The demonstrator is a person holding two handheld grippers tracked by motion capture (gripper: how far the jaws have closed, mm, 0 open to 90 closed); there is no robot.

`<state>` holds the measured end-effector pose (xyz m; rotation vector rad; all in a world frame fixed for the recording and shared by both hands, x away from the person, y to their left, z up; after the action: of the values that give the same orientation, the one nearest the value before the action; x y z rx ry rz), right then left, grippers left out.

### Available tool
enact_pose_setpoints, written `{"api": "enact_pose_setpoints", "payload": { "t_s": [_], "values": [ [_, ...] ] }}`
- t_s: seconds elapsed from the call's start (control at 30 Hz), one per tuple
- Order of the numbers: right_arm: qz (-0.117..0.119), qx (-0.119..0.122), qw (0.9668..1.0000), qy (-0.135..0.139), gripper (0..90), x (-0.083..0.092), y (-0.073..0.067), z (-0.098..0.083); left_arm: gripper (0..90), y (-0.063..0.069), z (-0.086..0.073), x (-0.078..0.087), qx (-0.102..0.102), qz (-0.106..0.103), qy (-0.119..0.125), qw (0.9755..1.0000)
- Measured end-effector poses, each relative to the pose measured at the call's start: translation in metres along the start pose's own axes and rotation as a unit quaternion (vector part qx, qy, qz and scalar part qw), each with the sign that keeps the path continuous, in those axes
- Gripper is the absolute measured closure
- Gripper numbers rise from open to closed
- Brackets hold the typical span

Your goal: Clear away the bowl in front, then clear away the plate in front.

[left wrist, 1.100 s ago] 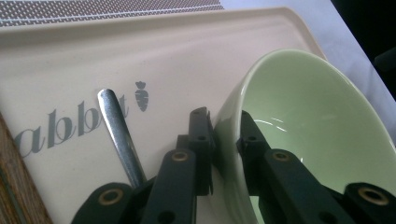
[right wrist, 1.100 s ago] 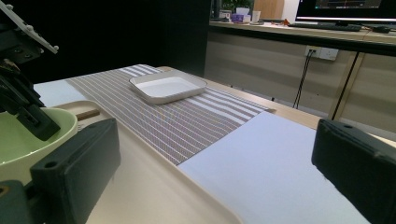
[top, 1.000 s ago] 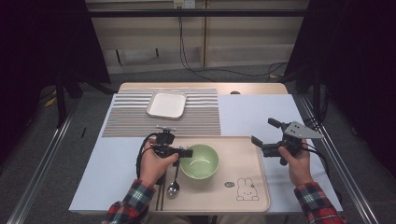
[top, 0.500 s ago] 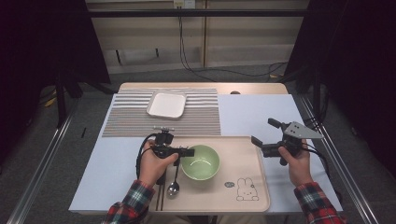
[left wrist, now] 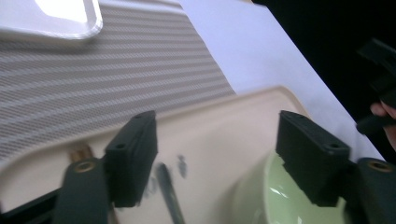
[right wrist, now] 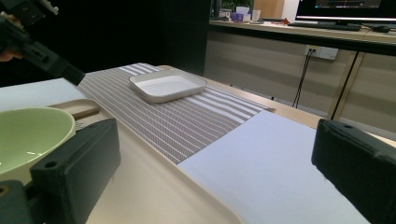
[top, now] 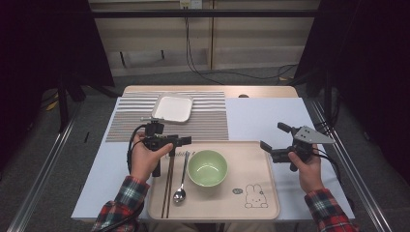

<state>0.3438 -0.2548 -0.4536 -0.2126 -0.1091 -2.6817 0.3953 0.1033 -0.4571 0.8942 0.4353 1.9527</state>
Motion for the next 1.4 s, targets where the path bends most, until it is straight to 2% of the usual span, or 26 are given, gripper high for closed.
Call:
{"api": "enact_pose_setpoints", "payload": {
  "t_s": [0.03, 0.13, 0.17, 0.2, 0.3, 0.37, 0.47, 0.53, 0.57, 0.77, 0.8, 0.93, 1.17, 1.27, 1.33, 1.4],
  "values": [
    [-0.001, 0.000, 1.0000, 0.002, 0.8, 0.000, 0.000, 0.000, 26.4, -0.003, 0.002, 0.001, -0.004, 0.007, 0.002, 1.0000],
    [-0.005, -0.005, 1.0000, 0.003, 0.8, 0.000, 0.001, 0.001, 22.9, -0.015, 0.008, 0.003, 0.007, 0.022, 0.021, 0.9995],
    [-0.004, -0.003, 1.0000, 0.001, 0.8, -0.001, 0.001, 0.001, 22.2, -0.020, 0.010, 0.004, 0.003, 0.031, 0.021, 0.9993],
    [-0.002, 0.000, 1.0000, 0.001, 0.8, -0.001, 0.001, 0.000, 20.7, -0.027, 0.012, 0.005, -0.001, 0.048, 0.023, 0.9986],
    [-0.002, 0.003, 1.0000, -0.001, 0.8, -0.001, 0.001, 0.000, 18.5, -0.040, 0.018, 0.007, 0.003, 0.065, 0.038, 0.9971],
    [-0.002, 0.001, 1.0000, 0.000, 0.8, -0.001, 0.001, 0.000, 17.5, -0.051, 0.022, 0.008, 0.005, 0.084, 0.040, 0.9956],
    [-0.001, 0.001, 1.0000, -0.003, 0.8, -0.002, 0.000, -0.001, 15.9, -0.062, 0.028, 0.009, 0.006, 0.100, 0.044, 0.9940],
    [-0.001, 0.001, 1.0000, -0.002, 0.8, -0.002, 0.000, -0.001, 15.9, -0.068, 0.033, 0.010, -0.002, 0.113, 0.047, 0.9925],
    [-0.002, 0.000, 1.0000, -0.003, 0.8, -0.002, 0.000, -0.001, 15.9, -0.070, 0.036, 0.009, 0.000, 0.116, 0.058, 0.9916],
    [-0.002, 0.001, 1.0000, -0.001, 0.8, -0.002, 0.001, -0.001, 15.5, -0.081, 0.045, 0.006, -0.009, 0.139, 0.054, 0.9888],
    [-0.002, 0.000, 1.0000, -0.002, 0.8, -0.002, 0.000, -0.001, 15.5, -0.083, 0.047, 0.005, -0.005, 0.140, 0.057, 0.9885],
    [0.000, 0.004, 1.0000, -0.002, 0.8, -0.002, 0.001, -0.001, 15.1, -0.093, 0.052, 0.002, -0.004, 0.159, 0.041, 0.9864],
    [-0.001, 0.005, 1.0000, -0.004, 0.8, -0.002, 0.000, -0.001, 14.9, -0.111, 0.060, -0.001, 0.013, 0.173, 0.051, 0.9835],
    [0.000, 0.005, 1.0000, -0.002, 0.8, -0.002, 0.001, -0.001, 14.9, -0.118, 0.062, -0.003, 0.017, 0.173, 0.054, 0.9833],
    [-0.003, 0.003, 1.0000, -0.003, 0.8, -0.002, 0.001, -0.001, 14.9, -0.123, 0.064, -0.002, 0.016, 0.178, 0.057, 0.9823],
    [0.000, 0.006, 1.0000, -0.005, 0.8, -0.002, 0.000, -0.002, 14.9, -0.127, 0.067, -0.001, 0.014, 0.189, 0.060, 0.9800]
  ]
}}
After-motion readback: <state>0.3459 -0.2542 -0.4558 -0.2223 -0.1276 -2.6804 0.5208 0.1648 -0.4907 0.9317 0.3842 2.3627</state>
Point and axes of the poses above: each handheld gripper's, and its own axes: x roughly backward along the jaws, z roughly out of its top, y roughly to its right, the point moved 6 cm from there along -x, roughly forward along the jaws, and after that the axes turned 13 degrees about -z, right-handed, at the moved point
